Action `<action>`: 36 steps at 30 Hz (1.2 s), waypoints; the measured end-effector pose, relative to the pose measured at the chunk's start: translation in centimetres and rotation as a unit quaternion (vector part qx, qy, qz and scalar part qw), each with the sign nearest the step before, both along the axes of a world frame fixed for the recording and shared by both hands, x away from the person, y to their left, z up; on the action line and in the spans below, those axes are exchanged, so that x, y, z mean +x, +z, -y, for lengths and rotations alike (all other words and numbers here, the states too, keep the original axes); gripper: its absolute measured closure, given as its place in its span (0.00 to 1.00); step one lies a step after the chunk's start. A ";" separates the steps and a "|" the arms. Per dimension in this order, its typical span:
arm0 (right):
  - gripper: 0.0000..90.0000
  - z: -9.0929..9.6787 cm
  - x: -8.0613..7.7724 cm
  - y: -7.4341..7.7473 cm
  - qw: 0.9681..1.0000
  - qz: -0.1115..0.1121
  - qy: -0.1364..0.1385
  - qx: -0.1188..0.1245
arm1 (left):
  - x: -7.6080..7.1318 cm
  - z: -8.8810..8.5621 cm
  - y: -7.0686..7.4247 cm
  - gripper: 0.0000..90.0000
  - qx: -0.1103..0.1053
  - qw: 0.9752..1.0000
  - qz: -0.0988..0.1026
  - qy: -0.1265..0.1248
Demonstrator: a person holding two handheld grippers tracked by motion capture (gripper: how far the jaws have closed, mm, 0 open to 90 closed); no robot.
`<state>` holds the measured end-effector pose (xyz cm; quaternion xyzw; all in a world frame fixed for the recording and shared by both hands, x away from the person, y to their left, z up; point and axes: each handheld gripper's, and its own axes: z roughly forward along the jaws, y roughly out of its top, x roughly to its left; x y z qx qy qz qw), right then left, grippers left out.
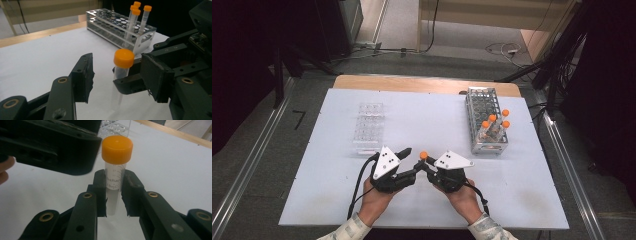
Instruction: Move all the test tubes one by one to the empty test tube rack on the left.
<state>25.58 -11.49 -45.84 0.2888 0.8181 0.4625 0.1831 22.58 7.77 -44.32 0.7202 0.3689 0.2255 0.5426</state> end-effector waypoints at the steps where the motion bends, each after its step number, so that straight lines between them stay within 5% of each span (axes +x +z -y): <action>1: 0.80 -0.1 0.0 0.0 1.000 0.001 0.004 -0.001 | 0.0 0.0 0.0 0.51 0.000 1.000 0.000 0.000; 13: 0.80 -0.6 -0.7 0.2 1.000 -0.004 0.024 0.012 | 0.0 0.7 -0.1 0.69 0.003 1.000 0.007 -0.012; 27: 0.79 -0.6 -0.8 0.2 0.999 -0.008 0.026 0.017 | 0.0 0.7 -0.3 0.77 0.009 1.000 0.009 -0.004; 30: 0.60 -0.6 -0.6 0.2 0.999 -0.018 0.035 0.018 | 0.0 0.5 -0.2 0.78 0.008 1.000 0.011 0.000; 32: 0.55 -0.6 -0.5 0.1 0.999 -0.021 0.043 0.019 | 0.1 0.4 -0.1 0.78 0.007 1.000 0.013 0.002; 33: 0.44 -0.5 -0.5 0.1 0.999 -0.024 0.044 0.015 | 0.1 0.2 -0.1 0.78 0.005 1.000 0.013 0.005; 36: 0.37 -0.1 -0.3 0.1 0.999 -0.028 0.038 0.013 | 0.7 -0.4 0.2 0.78 0.000 1.000 0.013 0.021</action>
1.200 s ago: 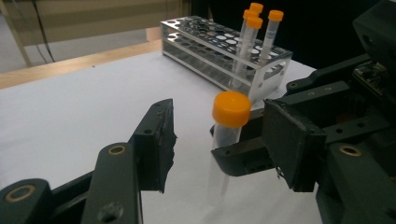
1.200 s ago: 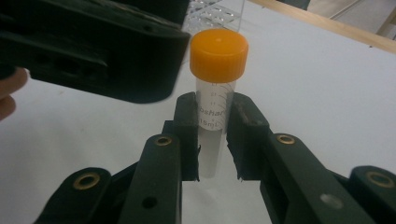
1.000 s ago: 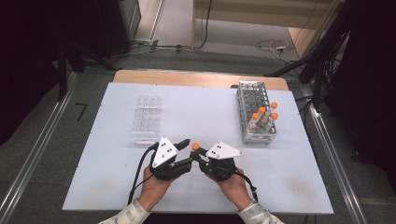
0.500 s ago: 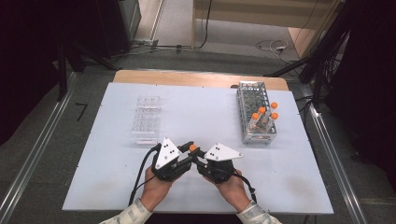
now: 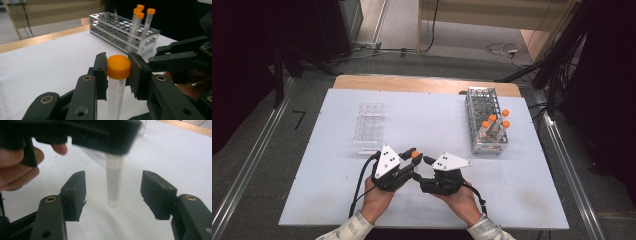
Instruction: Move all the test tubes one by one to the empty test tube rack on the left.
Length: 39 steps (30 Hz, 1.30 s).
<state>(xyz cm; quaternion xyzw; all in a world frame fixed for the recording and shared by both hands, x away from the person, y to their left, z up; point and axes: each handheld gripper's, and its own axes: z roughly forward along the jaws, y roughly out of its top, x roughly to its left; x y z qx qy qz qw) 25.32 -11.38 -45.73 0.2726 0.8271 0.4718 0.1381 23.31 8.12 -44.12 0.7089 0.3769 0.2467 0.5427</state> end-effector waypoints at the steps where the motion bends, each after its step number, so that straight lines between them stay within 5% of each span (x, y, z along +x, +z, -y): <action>1: 0.36 0.2 0.0 0.0 1.000 -0.001 -0.003 0.001 | 0.2 -0.2 0.1 0.78 0.000 1.000 -0.001 0.004; 12: 0.34 3.0 0.7 0.2 0.999 -0.008 -0.041 0.010 | 2.0 -2.2 1.9 0.78 -0.019 0.999 -0.005 0.032; 23: 0.34 3.4 0.8 0.2 0.999 -0.007 -0.048 0.008 | 3.4 -4.6 3.3 0.78 -0.025 0.997 0.007 0.068; 39: 0.35 3.5 0.9 0.1 0.999 -0.011 -0.049 0.010 | 5.1 -8.3 4.7 0.78 -0.045 0.991 0.019 0.126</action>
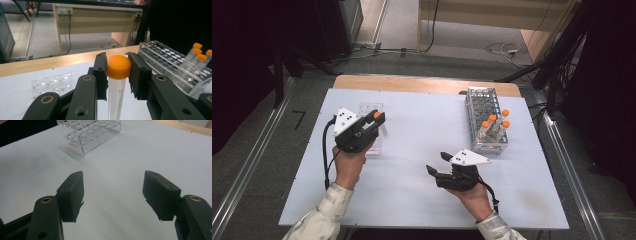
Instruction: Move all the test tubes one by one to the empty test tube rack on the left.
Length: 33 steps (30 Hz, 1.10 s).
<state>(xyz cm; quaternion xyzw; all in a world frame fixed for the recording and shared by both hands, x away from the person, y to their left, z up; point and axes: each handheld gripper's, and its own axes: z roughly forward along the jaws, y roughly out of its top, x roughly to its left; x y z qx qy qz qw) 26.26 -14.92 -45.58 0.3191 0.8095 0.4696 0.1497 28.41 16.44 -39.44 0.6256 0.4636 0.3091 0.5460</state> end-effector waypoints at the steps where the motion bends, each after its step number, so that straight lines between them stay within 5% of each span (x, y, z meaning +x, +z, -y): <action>1: 0.36 0.0 0.0 0.0 1.000 0.000 0.000 0.000 | 0.1 -0.2 0.1 0.78 0.003 1.000 0.001 0.003; 16: 0.36 0.1 -0.1 0.1 1.000 0.001 0.001 0.002 | 1.5 -1.7 -0.3 0.78 0.023 0.998 -0.001 0.053; 33: 0.36 0.2 -0.1 0.1 1.000 0.002 -0.001 0.005 | 2.4 -1.0 -2.7 0.77 0.052 0.997 -0.028 0.055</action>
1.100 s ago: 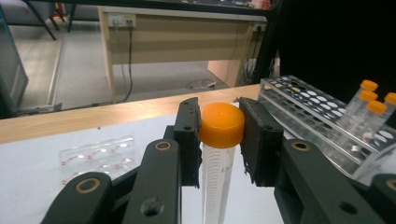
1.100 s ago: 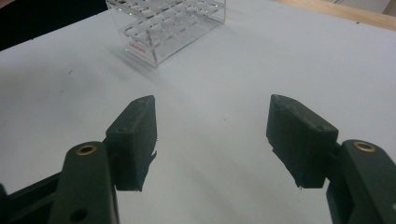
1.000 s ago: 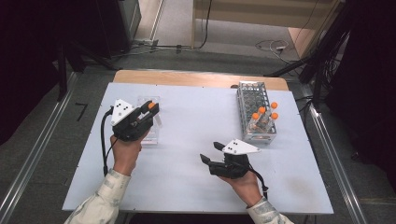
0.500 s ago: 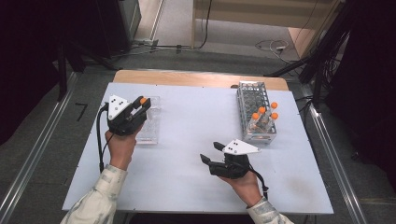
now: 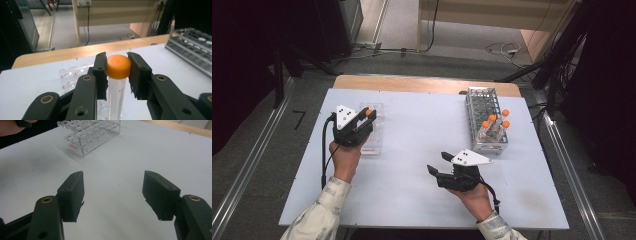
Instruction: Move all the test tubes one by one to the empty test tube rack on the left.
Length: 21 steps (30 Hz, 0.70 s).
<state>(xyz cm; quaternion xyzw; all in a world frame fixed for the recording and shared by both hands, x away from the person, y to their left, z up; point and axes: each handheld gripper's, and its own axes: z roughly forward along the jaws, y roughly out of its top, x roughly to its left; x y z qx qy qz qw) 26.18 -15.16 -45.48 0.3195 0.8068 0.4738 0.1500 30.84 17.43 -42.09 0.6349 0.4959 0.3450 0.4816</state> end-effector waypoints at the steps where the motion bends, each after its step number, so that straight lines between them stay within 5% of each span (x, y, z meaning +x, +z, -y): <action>1: 0.36 0.0 0.0 0.0 1.000 0.000 0.000 0.000 | 0.0 0.1 -0.2 0.77 0.001 1.000 -0.002 -0.001; 12: 0.36 0.0 0.0 -0.1 1.000 0.000 0.001 -0.001 | 0.1 0.4 -1.4 0.76 0.011 1.000 -0.012 0.001; 21: 0.36 0.0 0.0 -0.1 1.000 0.001 0.000 -0.001 | -0.2 0.2 -1.4 0.62 -0.001 1.000 -0.013 -0.001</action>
